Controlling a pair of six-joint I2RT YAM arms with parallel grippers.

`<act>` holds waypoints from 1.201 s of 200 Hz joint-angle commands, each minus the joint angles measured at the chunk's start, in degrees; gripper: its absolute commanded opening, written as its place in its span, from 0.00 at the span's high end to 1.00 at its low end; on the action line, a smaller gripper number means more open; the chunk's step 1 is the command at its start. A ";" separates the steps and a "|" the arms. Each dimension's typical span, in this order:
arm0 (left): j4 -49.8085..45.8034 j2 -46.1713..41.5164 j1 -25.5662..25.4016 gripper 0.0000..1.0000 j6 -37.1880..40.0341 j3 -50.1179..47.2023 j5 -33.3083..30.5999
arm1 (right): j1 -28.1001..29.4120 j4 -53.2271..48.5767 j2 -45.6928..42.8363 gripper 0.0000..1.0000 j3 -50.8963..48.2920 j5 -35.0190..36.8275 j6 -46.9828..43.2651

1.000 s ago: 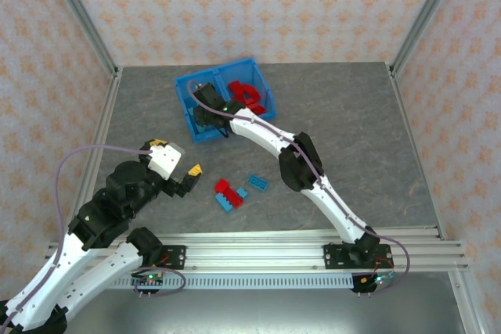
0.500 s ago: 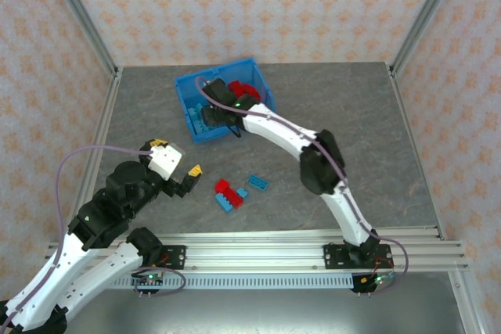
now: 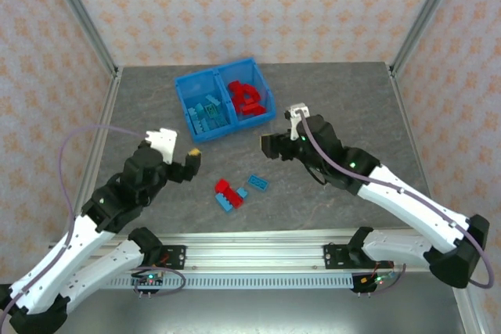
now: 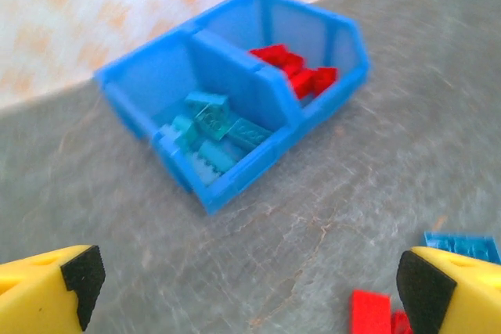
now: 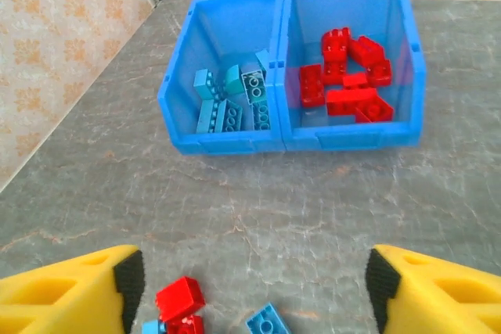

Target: Sort the legos into containers by color

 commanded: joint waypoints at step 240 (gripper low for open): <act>-1.54 68.08 -18.99 0.36 -90.61 24.30 13.70 | -0.04 -26.73 -15.15 0.01 -6.33 6.29 11.35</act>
